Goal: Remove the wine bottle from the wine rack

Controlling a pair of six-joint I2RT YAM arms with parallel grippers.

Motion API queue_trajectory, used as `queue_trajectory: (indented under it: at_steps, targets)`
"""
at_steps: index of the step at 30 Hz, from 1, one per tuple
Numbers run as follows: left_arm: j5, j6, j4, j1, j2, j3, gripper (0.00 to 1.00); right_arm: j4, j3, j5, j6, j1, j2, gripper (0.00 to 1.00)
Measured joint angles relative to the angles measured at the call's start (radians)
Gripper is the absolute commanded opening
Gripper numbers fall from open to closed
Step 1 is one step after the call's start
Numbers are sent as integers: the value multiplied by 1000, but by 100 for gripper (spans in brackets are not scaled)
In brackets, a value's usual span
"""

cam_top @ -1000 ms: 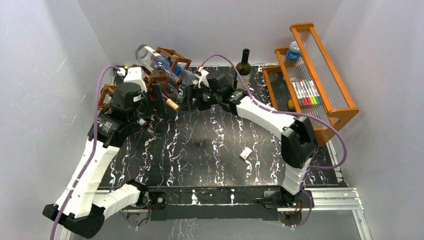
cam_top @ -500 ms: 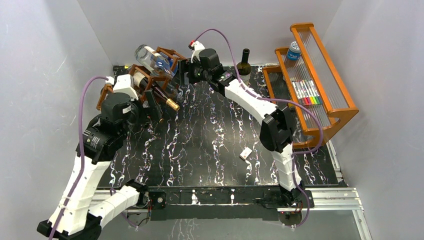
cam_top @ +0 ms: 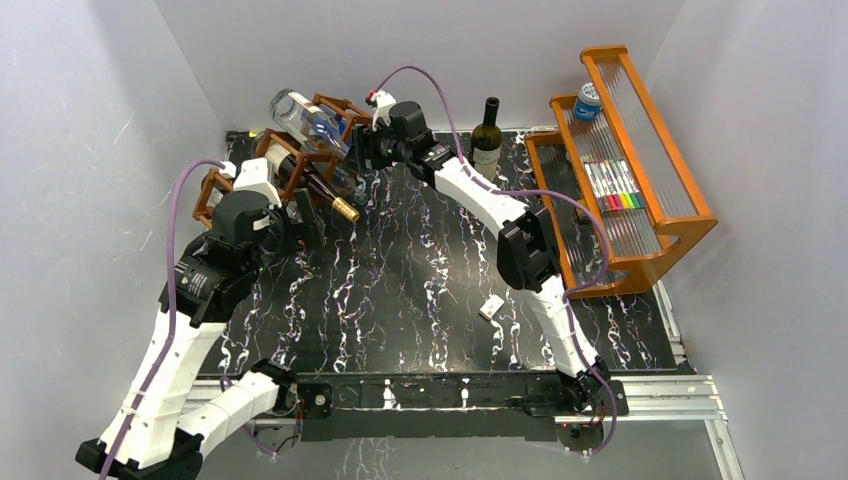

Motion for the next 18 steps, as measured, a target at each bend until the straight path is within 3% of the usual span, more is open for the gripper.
queue_trajectory:
  at_steps: [11, 18]
  targets:
    - [-2, 20, -29, 0, 23, 28, 98, 94, 97, -102, 82, 2, 119, 72]
    - [-5, 12, -45, 0, -8, 29, 98, 147, 120, -139, 127, 5, 152, 62]
